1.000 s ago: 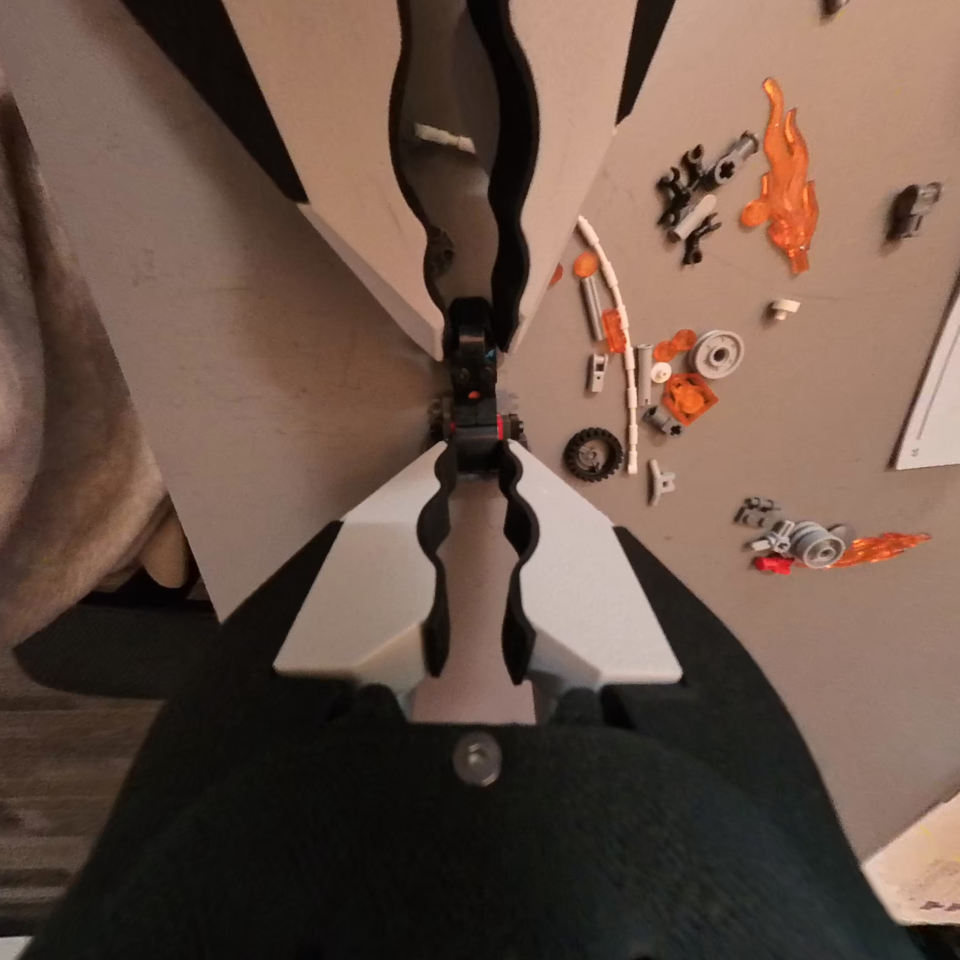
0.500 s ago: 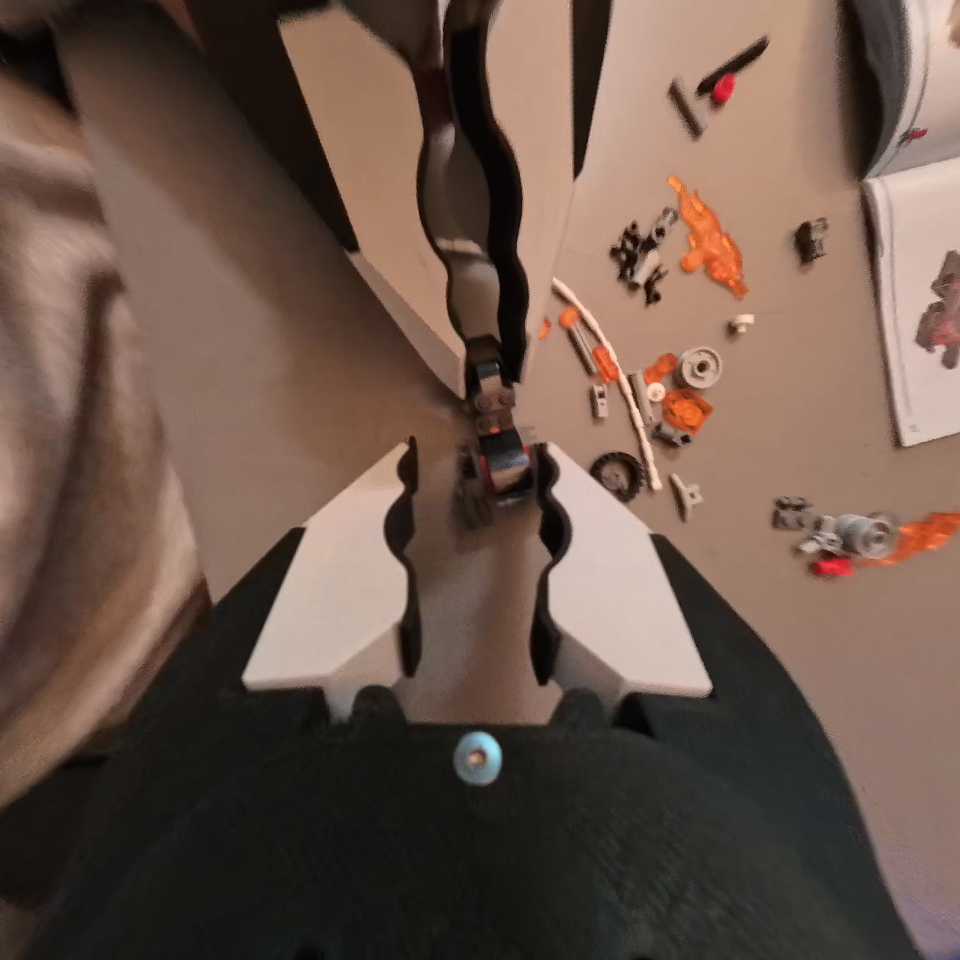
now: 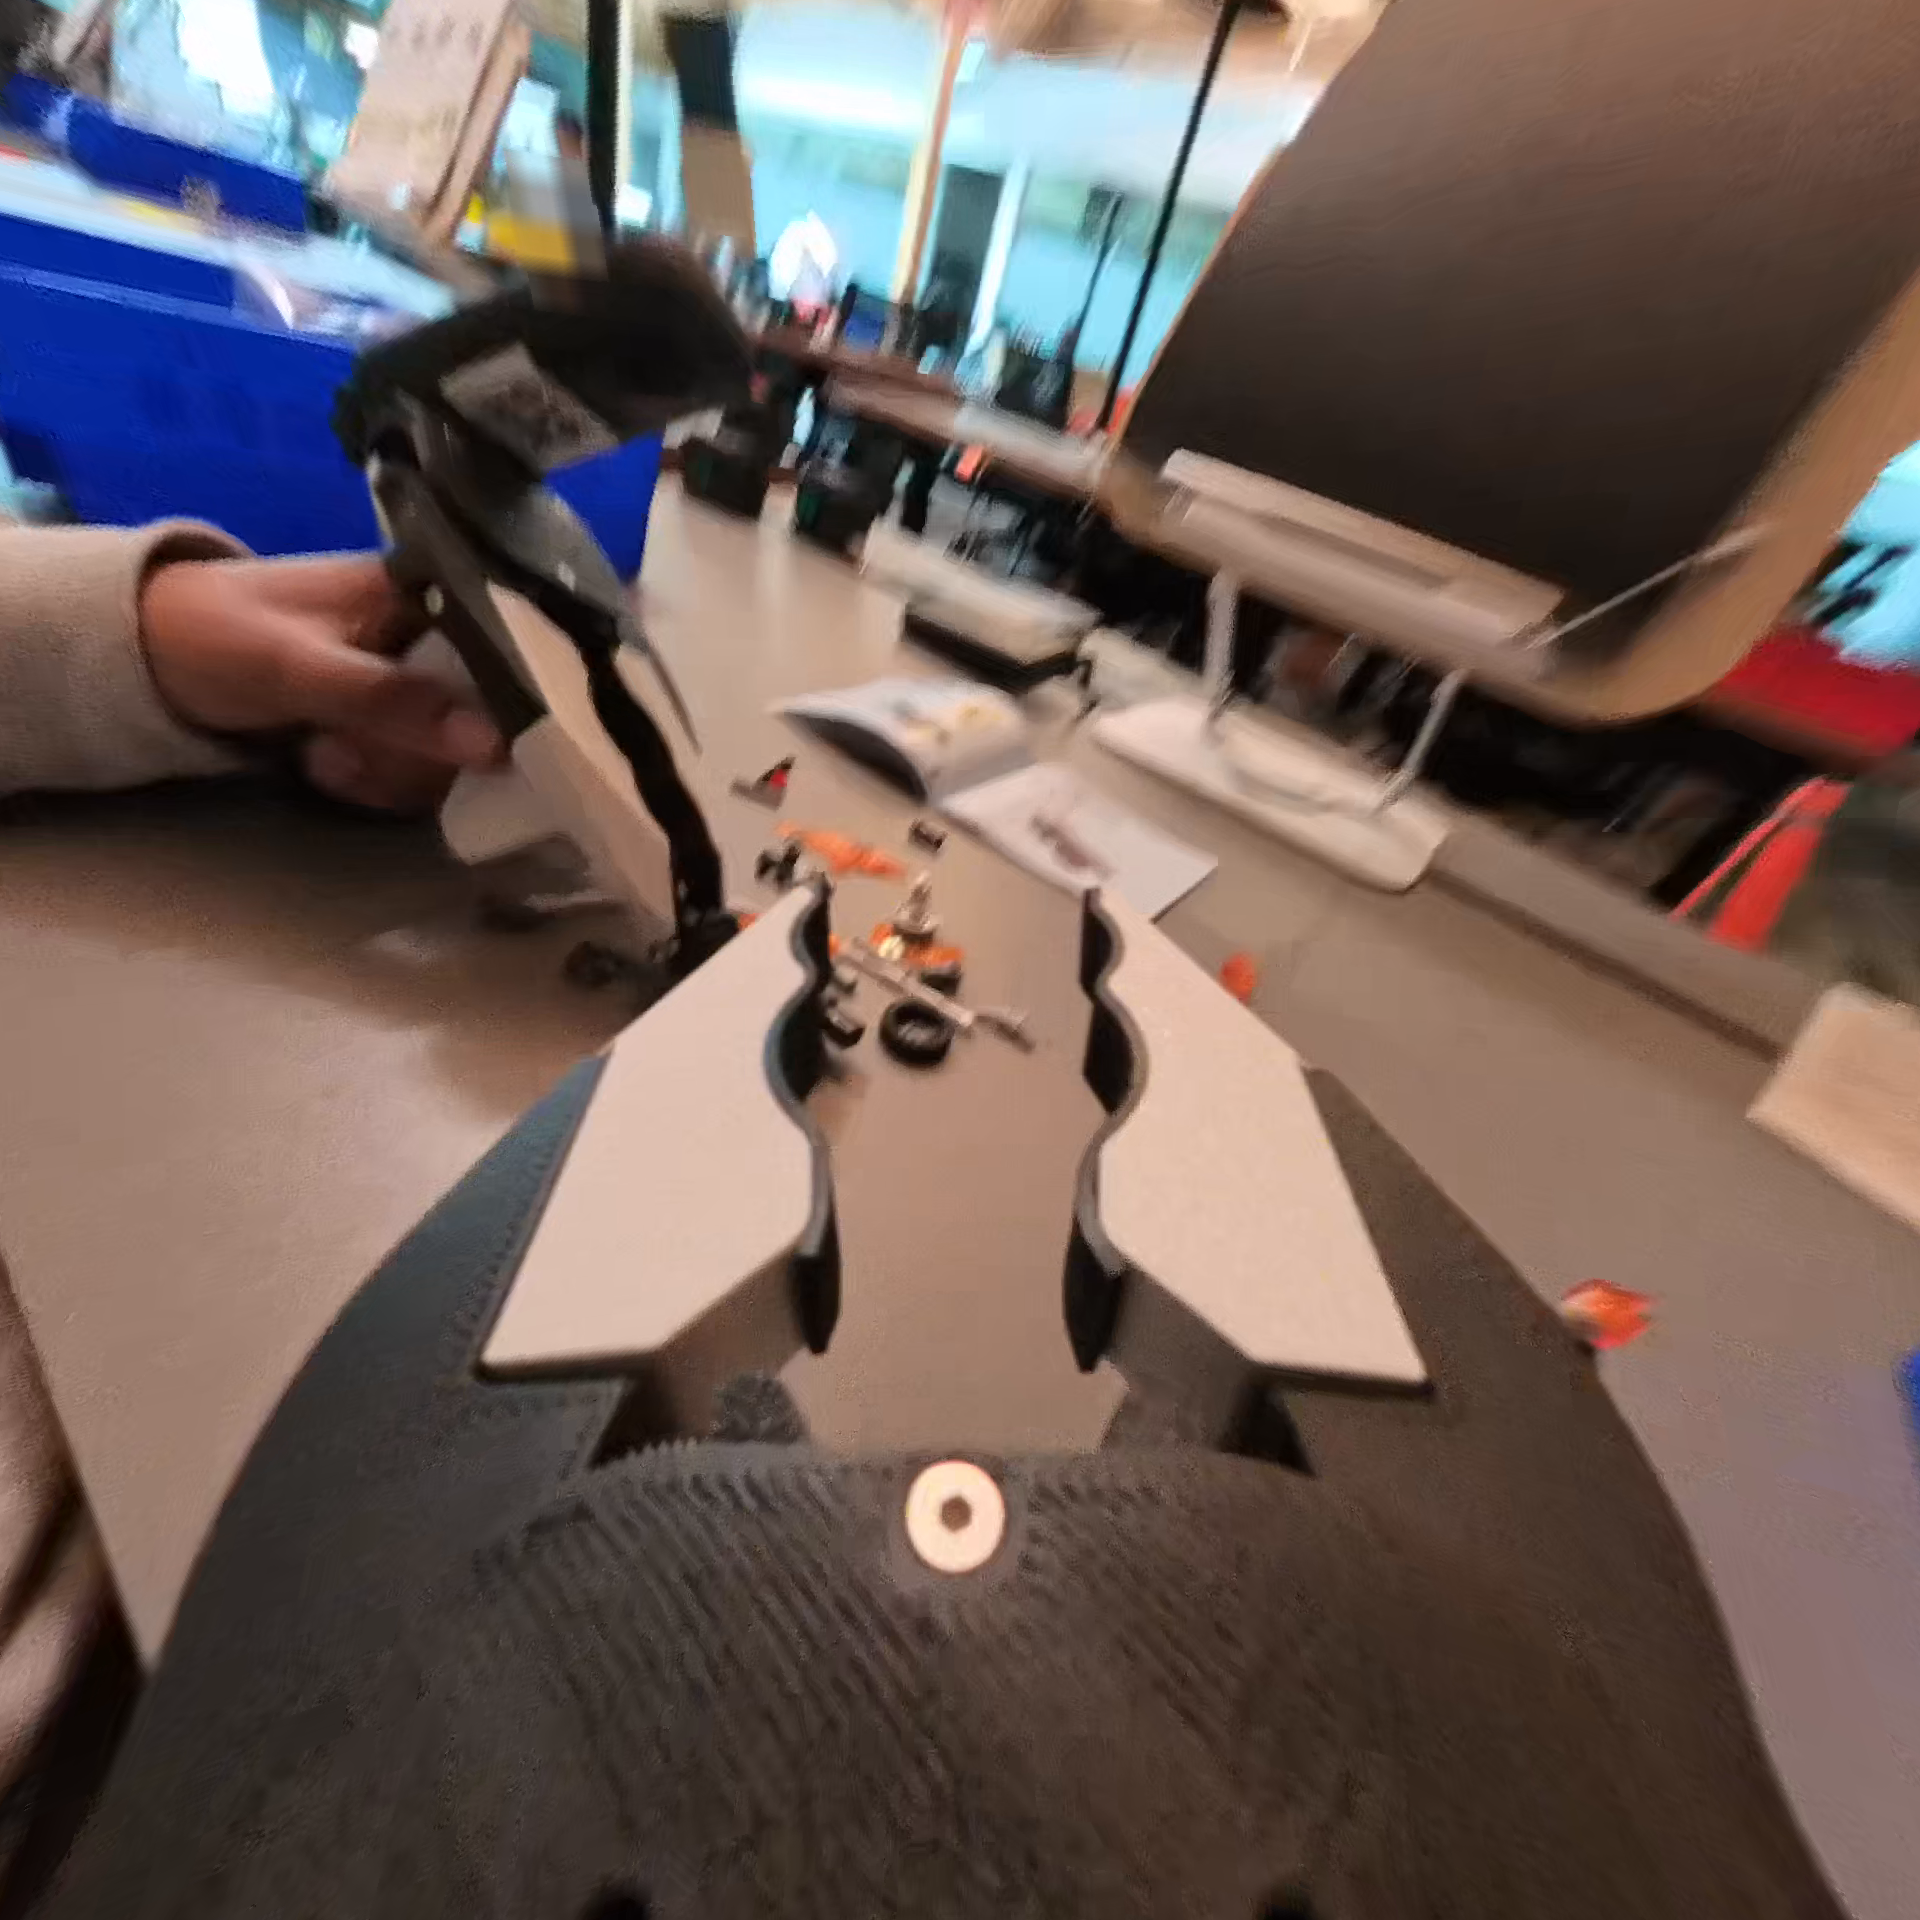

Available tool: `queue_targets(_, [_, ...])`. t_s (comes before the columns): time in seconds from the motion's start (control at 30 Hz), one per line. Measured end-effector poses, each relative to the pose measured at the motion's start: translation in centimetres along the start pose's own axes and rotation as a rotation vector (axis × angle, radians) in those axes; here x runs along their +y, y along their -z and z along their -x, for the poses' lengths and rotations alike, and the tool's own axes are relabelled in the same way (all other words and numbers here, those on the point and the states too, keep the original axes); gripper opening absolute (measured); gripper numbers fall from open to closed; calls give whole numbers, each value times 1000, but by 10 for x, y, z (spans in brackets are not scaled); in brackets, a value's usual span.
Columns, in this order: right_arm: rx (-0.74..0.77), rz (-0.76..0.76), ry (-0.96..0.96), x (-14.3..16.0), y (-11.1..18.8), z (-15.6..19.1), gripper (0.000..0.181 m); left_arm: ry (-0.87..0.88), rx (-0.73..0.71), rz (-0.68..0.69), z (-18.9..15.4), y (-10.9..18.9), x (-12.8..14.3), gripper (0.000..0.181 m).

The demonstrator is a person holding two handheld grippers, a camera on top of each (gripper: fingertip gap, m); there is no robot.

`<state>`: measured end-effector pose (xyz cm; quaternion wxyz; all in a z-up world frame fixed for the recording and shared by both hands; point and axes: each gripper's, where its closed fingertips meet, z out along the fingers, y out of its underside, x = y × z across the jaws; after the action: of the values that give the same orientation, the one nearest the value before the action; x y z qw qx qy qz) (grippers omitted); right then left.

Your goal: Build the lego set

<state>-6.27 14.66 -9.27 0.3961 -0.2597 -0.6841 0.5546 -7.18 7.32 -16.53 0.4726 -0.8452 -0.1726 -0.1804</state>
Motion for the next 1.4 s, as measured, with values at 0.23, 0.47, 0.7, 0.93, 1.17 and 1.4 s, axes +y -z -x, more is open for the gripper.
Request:
queue_targets(0.23, [246, -270, 134, -29, 33, -20, 14, 8, 35, 29, -3, -3, 3, 15])
queue_targets(0.47, [344, -254, 12, -26, 37, -44, 0, -1, 59, 50, -7, -5, 6, 16])
queue_targets(0.7, [393, -209, -50, -19, 27, -60, 0, -43, 9, 87, -5, -9, 10, 17])
queue_targets(0.93, [364, -72, 27, -30, -34, -85, 9, -30, 13, 43, -4, -4, 5, 24])
queue_targets(1.17, [185, -74, -237, -18, -93, -83, 7, 35, 107, -27, -8, 4, -3, 33])
queue_targets(1.4, [246, 3, 36, -5, -85, -78, 0, 40, 106, -39, -7, 5, -4, 36])
